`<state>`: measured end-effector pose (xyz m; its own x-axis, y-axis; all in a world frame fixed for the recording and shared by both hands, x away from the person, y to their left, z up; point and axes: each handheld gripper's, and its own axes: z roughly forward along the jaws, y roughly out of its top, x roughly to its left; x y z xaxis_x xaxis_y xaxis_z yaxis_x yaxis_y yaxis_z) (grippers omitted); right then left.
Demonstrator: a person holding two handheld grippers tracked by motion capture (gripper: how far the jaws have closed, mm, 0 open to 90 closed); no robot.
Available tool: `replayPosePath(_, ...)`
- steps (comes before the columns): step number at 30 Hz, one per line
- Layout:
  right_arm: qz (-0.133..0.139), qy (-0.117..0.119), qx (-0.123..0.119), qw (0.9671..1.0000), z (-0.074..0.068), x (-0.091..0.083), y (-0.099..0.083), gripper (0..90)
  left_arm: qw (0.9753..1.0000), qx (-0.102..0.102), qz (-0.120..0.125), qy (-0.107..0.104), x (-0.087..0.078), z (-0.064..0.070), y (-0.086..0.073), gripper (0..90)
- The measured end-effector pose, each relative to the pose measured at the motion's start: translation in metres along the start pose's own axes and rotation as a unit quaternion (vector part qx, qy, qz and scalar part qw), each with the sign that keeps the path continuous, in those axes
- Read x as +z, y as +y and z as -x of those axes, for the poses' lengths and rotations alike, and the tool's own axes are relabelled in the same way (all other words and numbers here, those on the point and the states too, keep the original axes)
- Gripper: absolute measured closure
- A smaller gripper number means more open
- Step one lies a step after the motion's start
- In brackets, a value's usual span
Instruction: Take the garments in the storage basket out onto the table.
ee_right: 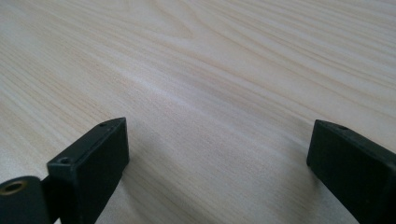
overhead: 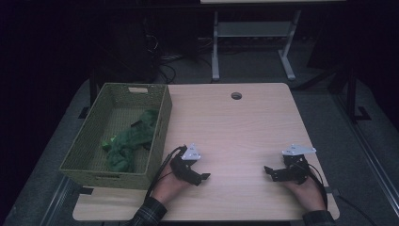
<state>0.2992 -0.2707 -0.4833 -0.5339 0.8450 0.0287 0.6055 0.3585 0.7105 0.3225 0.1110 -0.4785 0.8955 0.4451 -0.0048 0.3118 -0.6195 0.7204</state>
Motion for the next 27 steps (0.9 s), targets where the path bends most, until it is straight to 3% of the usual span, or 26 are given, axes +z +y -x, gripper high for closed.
replayPosePath(17, -0.001, -0.002, 0.002, 1.0000, 0.000, 0.000, 0.000, 5.2, 1.0000, -0.004, -0.004, 0.008, -0.002, -0.002, 0.004, 13.1)
replayPosePath(19, -0.001, -0.002, 0.001, 1.0000, 0.000, 0.000, 0.000, 5.2, 0.9998, -0.015, 0.005, 0.014, -0.006, -0.004, 0.004, 13.1)
replayPosePath(23, 0.001, -0.004, 0.001, 1.0000, 0.000, 0.000, -0.001, 5.2, 0.9996, -0.016, 0.011, 0.018, -0.015, -0.009, 0.006, 13.2)
replayPosePath(25, 0.001, -0.004, 0.001, 1.0000, -0.001, 0.000, -0.001, 5.2, 0.9991, -0.030, 0.027, 0.012, -0.019, -0.010, 0.006, 13.2)
replayPosePath(27, 0.000, -0.004, 0.001, 1.0000, -0.001, -0.001, -0.001, 5.2, 0.9992, -0.029, 0.026, 0.007, -0.020, -0.010, 0.007, 13.2)
